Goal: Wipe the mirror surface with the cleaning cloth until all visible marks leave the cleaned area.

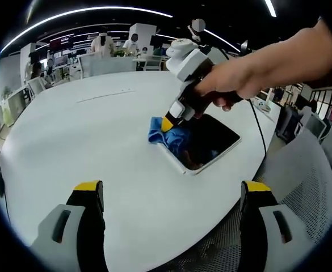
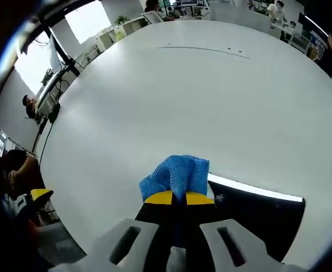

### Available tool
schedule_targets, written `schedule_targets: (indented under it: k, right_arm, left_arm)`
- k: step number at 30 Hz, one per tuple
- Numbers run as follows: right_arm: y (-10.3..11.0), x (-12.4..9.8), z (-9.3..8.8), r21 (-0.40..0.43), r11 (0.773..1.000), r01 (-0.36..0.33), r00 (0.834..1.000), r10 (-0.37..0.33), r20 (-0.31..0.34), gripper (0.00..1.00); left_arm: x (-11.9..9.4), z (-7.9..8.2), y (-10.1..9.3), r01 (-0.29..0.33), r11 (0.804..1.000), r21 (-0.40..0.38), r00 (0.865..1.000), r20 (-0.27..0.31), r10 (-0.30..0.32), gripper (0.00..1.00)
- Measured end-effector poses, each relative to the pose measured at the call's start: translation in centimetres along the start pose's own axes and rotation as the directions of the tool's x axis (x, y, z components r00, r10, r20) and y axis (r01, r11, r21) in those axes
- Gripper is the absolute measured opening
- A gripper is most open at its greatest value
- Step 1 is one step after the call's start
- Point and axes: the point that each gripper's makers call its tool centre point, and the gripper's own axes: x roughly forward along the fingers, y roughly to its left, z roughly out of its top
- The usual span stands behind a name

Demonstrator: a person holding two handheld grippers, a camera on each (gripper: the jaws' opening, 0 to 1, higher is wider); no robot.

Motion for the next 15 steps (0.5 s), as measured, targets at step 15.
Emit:
schedule_targets:
  k: [15]
  right_arm:
    - [-0.6,1.1,2.0,-0.05,0.999,0.003,1.0,-0.004,-0.028,0.0]
  left_arm:
    - [0.3,-0.3,0.1,0.004,1.0,-0.003,1.0,0.0,-0.004,0.99]
